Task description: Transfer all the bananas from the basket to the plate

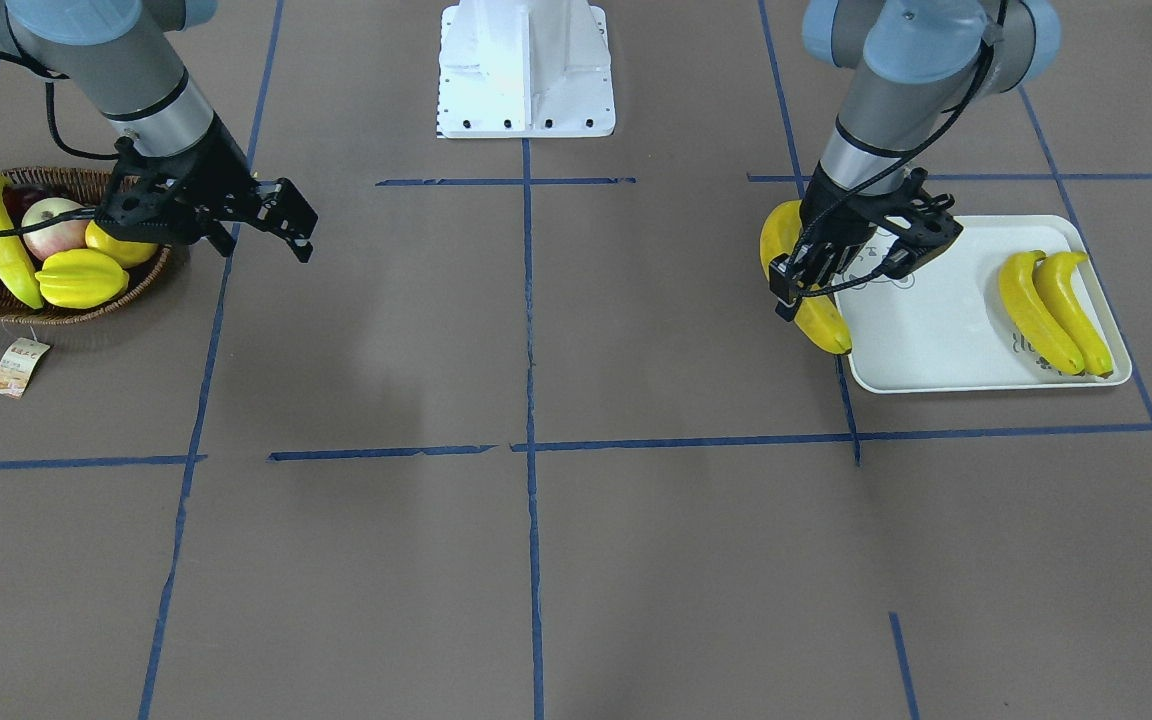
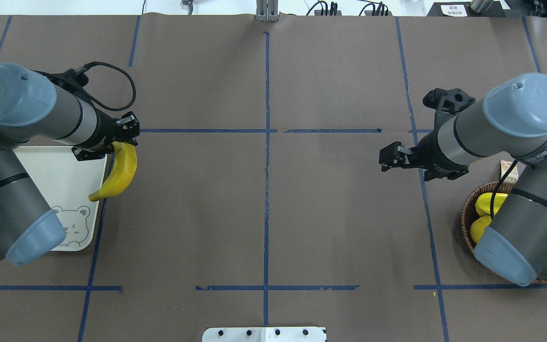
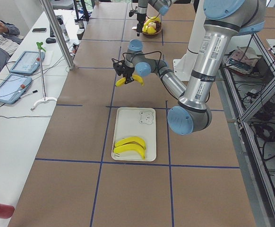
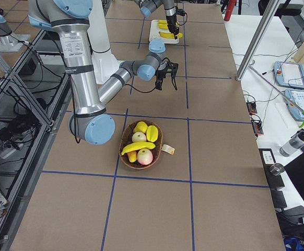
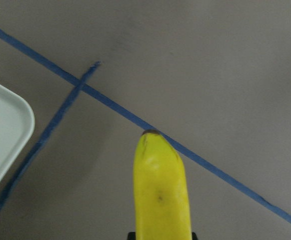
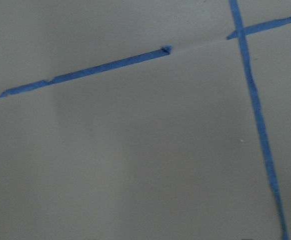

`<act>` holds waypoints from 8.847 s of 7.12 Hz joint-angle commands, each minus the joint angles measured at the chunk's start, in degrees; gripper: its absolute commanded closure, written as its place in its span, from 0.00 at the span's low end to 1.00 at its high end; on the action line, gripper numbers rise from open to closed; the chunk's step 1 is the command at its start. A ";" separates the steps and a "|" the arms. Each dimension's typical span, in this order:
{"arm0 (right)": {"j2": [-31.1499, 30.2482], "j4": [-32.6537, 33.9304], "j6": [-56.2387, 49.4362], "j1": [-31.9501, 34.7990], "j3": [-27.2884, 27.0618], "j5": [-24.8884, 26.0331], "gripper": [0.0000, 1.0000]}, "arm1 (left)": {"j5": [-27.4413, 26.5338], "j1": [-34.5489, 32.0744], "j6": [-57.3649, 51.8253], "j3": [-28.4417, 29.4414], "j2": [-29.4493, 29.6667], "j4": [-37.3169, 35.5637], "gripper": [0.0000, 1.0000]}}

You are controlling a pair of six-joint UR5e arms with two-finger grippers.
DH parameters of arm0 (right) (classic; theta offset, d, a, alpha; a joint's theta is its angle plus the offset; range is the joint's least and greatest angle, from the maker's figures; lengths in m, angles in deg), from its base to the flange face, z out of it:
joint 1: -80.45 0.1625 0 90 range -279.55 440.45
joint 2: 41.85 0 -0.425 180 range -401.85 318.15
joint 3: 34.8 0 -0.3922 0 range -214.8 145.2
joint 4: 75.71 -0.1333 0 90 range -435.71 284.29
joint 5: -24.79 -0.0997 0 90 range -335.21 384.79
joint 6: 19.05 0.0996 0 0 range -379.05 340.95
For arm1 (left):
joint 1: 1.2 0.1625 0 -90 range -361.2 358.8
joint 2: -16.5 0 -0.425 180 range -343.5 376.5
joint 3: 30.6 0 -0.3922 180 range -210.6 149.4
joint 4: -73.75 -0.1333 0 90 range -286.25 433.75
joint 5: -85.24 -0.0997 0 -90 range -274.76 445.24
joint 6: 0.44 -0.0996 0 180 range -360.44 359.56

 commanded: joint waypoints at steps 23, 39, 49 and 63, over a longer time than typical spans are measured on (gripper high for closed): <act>-16.05 5.30 -36.90 20.22 -4.30 -12.55 0.00 | 13.54 -13.99 -11.54 -0.58 -17.14 17.06 0.00; -40.67 -26.60 -35.65 19.01 -0.26 -10.71 0.03 | 12.83 -2.72 -18.27 -8.74 -7.19 2.00 0.00; -44.01 -29.94 -38.79 5.11 1.23 2.13 0.08 | 12.83 -2.19 -18.27 -8.47 -7.19 2.00 0.00; -43.22 -41.63 -36.85 4.57 6.07 0.81 0.89 | 12.83 -2.11 -18.27 -8.38 -7.28 2.00 0.00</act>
